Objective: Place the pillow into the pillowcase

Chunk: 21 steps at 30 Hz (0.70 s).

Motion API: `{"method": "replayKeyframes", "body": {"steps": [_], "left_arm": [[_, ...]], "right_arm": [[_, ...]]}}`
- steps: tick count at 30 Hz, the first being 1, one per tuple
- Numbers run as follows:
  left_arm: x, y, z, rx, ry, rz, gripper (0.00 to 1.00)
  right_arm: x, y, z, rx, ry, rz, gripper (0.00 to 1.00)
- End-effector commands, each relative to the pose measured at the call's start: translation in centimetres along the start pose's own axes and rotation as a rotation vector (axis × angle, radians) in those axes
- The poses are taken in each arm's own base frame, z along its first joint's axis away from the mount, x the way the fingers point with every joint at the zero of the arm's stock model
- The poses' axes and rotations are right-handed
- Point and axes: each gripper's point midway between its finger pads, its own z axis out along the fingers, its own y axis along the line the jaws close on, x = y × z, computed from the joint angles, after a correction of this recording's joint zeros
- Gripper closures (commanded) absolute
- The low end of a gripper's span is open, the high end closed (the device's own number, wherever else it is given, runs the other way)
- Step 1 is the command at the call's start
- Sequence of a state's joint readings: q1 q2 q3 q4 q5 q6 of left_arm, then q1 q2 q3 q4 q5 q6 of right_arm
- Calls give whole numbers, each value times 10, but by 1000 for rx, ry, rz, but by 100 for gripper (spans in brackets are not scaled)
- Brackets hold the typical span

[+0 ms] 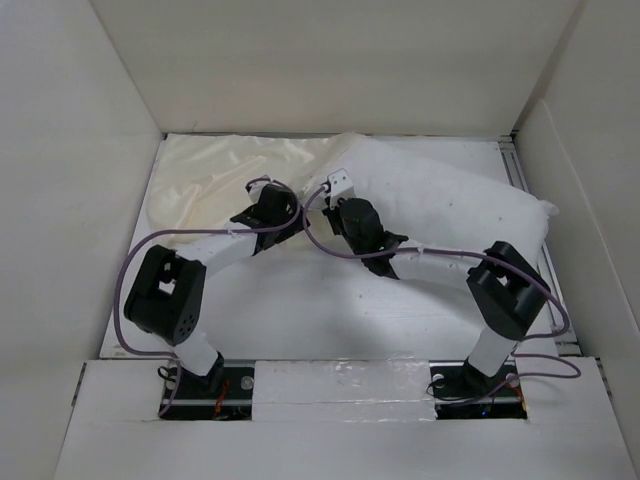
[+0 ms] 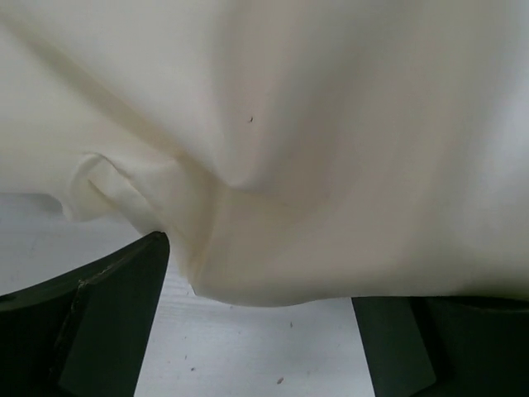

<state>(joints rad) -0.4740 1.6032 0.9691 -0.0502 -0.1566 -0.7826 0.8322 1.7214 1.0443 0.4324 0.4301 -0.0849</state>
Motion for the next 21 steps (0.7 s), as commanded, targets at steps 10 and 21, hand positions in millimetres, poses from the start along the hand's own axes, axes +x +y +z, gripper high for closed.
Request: {"method": "replayKeyframes", "body": {"steps": [10, 21], "left_arm": [[-47, -24, -1, 24, -153, 31, 100], [-36, -33, -88, 302, -172, 131, 100]], "right_arm": [[-18, -8, -4, 43, 0, 42, 100], [-3, -18, 37, 132, 117, 53, 100]]}}
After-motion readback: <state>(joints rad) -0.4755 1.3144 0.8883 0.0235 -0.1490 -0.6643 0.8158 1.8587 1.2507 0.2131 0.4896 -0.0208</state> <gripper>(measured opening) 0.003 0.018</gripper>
